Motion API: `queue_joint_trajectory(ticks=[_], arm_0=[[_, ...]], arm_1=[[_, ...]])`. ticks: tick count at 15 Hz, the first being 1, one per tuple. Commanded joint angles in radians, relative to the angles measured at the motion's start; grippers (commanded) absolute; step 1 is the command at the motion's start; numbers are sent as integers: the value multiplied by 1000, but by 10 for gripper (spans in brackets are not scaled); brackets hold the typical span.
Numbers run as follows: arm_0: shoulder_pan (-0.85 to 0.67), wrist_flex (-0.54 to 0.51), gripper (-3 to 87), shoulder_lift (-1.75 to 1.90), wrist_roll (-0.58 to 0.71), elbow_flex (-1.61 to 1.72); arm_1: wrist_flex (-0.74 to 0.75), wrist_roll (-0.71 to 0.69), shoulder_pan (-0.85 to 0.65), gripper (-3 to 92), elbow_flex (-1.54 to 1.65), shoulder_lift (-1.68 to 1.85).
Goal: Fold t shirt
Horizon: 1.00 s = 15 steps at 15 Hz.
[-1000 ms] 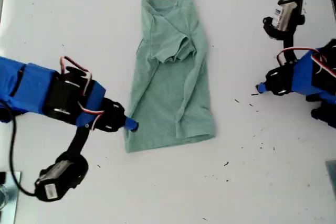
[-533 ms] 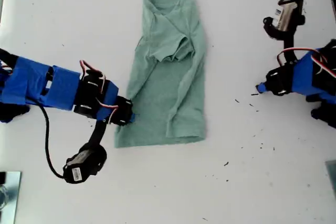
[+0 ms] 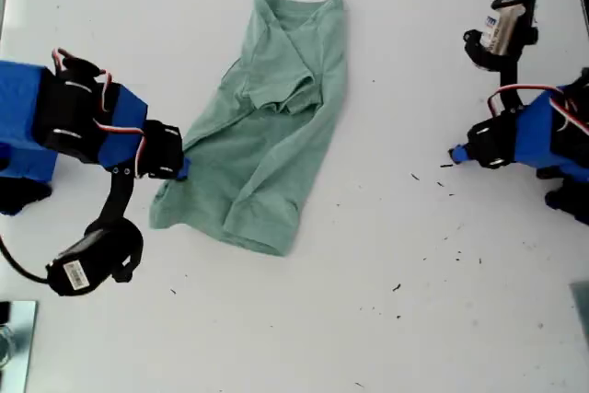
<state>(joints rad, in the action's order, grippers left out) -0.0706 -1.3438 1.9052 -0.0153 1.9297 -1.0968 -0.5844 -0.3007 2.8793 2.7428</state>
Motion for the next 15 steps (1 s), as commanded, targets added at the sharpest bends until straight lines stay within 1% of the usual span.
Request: queue_joint_trajectory(ticks=[1, 3, 4, 5, 6, 7, 8, 9, 11, 14, 15], arm_0=[[12, 41, -1, -89, 44, -152], [75, 92, -1, -284, 75, -400], [91, 91, -1, -430, 107, -586], [91, 55, -1, -598, 146, -779], [78, 21, 38, -756, 178, -928], [69, 38, 184, -842, 209, -966], [60, 63, 231, -881, 233, -971], [54, 63, 268, -874, 244, -971], [18, -26, 281, -765, 265, -968], [-20, -181, 266, -360, 284, -894], [-46, -189, 255, -181, 282, -782]], arm_1=[[21, 9, 6, 10, 9, 5], [21, 9, 6, 10, 11, 6], [21, 9, 5, 10, 11, 6], [20, 11, 5, 10, 11, 6], [20, 12, 6, 10, 11, 8], [20, 17, 9, 10, 11, 9], [18, 17, 9, 10, 12, 12], [17, 18, 9, 10, 14, 18], [11, 20, 9, 10, 21, 37], [3, 20, 9, 10, 31, 60], [2, 20, 8, 10, 31, 64]])
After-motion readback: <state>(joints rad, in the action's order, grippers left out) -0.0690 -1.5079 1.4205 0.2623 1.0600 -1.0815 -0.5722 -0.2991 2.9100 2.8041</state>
